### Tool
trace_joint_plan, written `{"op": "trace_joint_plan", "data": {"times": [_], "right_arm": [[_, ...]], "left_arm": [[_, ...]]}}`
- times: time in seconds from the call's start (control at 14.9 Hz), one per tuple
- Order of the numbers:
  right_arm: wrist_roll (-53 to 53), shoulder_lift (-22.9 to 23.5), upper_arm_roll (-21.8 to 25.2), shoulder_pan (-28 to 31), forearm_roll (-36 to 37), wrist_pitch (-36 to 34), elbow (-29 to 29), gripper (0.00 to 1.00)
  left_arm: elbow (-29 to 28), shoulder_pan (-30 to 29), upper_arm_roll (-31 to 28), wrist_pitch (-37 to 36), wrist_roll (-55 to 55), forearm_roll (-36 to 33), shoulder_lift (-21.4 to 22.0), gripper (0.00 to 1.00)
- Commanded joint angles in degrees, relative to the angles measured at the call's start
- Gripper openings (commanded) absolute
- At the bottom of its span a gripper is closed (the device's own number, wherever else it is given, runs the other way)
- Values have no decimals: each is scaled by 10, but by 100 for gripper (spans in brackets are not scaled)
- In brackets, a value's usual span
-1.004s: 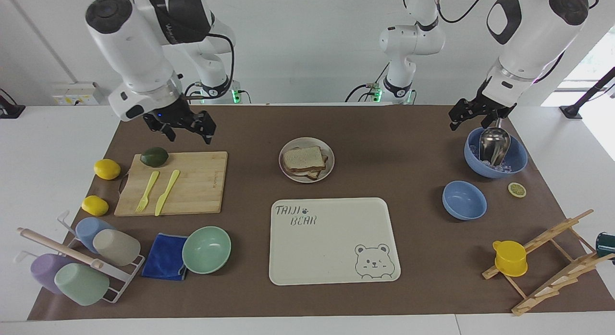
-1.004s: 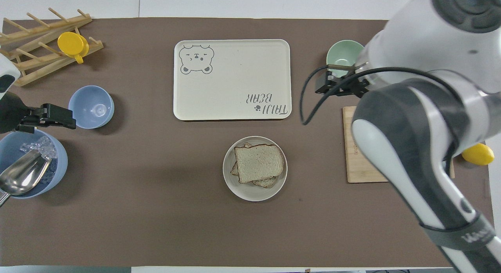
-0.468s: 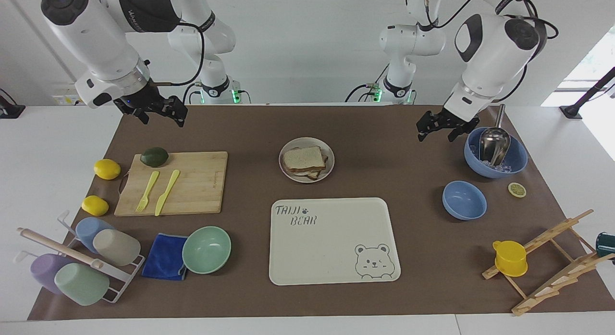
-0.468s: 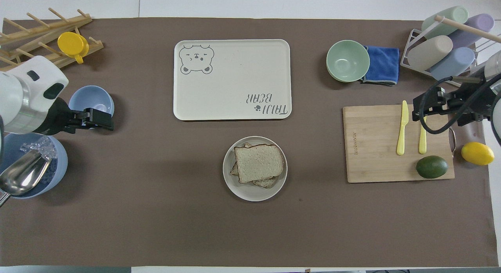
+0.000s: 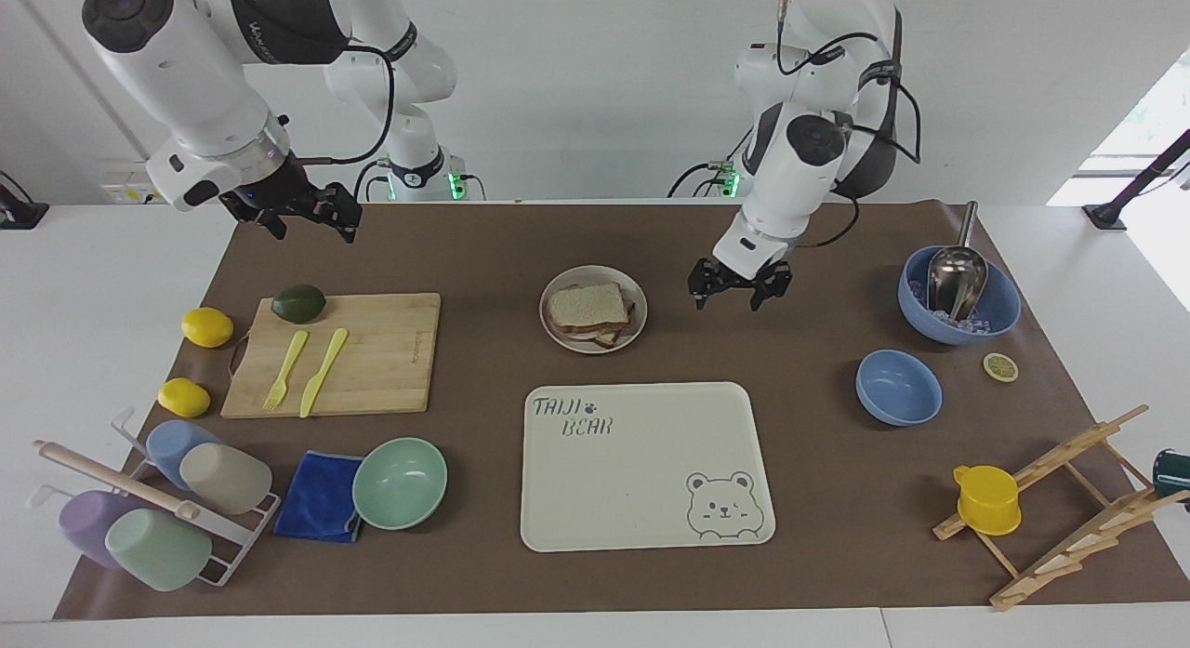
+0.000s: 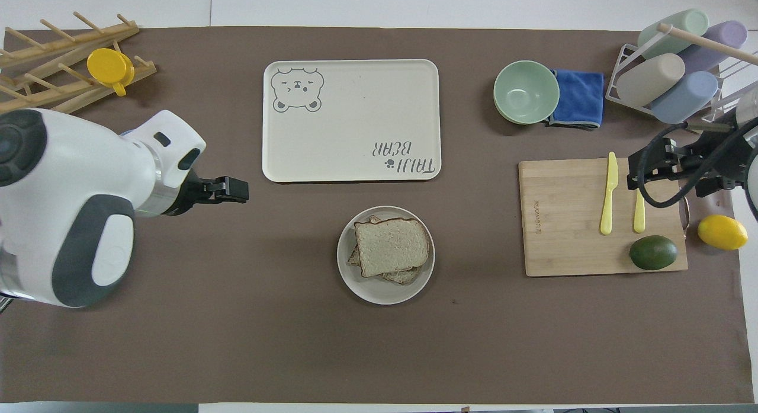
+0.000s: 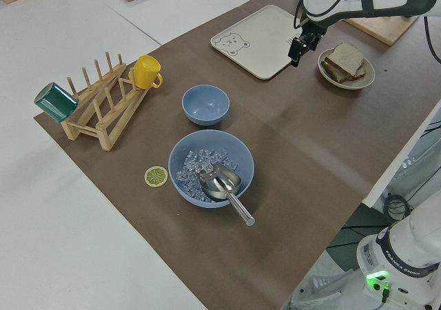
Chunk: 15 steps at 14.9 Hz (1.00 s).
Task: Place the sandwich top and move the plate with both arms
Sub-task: 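Reach the left gripper to the plate rim and grasp it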
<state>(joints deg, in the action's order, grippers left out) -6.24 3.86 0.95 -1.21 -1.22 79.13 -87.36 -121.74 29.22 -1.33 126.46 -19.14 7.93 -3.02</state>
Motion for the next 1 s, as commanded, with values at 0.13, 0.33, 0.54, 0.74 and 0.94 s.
{"op": "trace_joint_plan", "data": {"times": [0.13,0.33,0.54,0.74,0.94], "right_arm": [[20,-33,5,6,0,4,-34,100],[27,-35,9,5,0,22,-42,100],[45,-35,20,5,0,25,-40,100],[57,-31,22,7,-5,44,-36,100],[57,-30,22,9,-4,52,-38,100]], "left_arm": [[-38,59,-10,74,-12,29,-39,100],[-49,72,-10,88,-9,45,-50,98],[-48,85,-10,89,-5,79,-51,90],[-49,87,-10,98,-2,85,-54,81],[-49,88,-9,109,-1,85,-62,71]]}}
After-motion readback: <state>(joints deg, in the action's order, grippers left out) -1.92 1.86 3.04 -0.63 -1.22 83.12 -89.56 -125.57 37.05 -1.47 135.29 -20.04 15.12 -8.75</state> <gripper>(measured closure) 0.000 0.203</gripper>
